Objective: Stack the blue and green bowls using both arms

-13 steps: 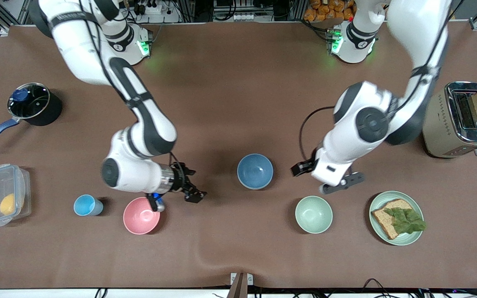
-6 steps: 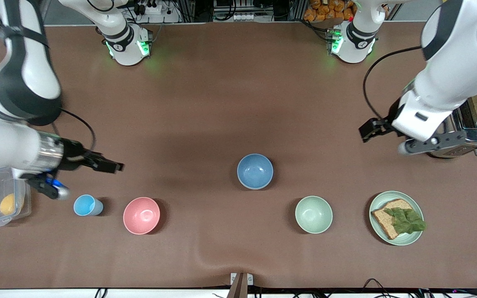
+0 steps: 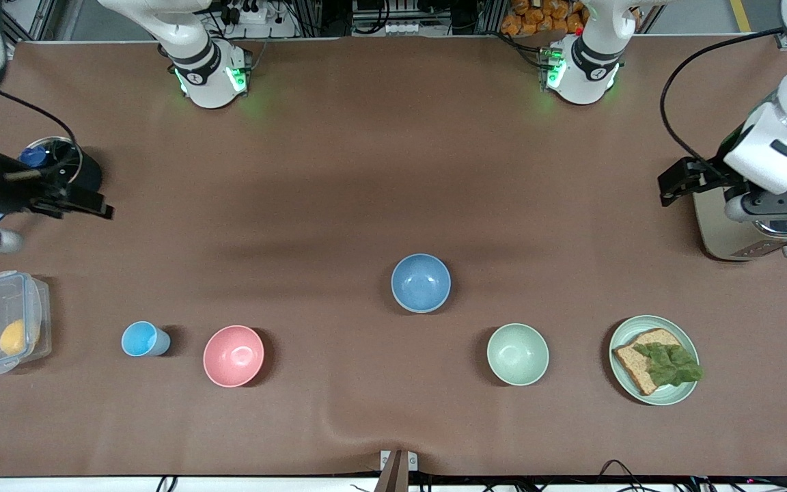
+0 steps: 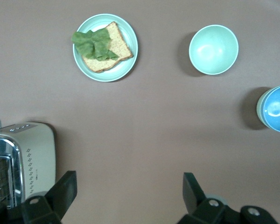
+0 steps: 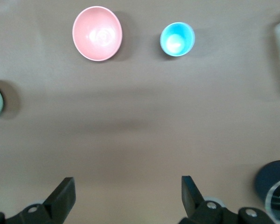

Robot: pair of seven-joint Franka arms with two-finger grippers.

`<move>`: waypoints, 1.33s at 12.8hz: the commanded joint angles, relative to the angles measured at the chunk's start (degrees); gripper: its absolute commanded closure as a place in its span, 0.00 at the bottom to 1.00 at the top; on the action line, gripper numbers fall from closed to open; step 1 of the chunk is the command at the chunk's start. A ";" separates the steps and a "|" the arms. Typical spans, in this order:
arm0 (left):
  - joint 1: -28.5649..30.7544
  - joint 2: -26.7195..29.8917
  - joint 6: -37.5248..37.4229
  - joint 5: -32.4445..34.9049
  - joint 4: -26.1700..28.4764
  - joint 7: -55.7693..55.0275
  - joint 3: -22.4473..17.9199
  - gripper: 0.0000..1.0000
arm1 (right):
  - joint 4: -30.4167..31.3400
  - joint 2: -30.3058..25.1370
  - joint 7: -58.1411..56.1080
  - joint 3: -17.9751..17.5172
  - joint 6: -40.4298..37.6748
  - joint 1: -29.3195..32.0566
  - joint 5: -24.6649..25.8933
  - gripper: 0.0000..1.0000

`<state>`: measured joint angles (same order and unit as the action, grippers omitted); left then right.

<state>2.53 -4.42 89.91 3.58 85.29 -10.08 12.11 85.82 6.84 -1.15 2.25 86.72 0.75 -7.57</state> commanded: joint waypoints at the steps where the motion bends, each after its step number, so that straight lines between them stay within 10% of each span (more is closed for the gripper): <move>1: -2.08 2.13 -1.66 -0.86 1.64 1.11 -3.21 0.00 | 2.60 -3.84 -4.83 2.14 0.29 0.31 3.60 0.00; 17: -1.83 5.04 -2.46 -4.37 3.67 1.11 -3.93 0.00 | 1.81 -7.98 2.20 1.18 -1.82 -0.58 8.10 0.00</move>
<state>0.56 -0.06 87.55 -0.50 89.45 -10.07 8.38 86.40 0.17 -0.10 3.62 84.95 0.15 -0.91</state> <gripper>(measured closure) 0.000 0.000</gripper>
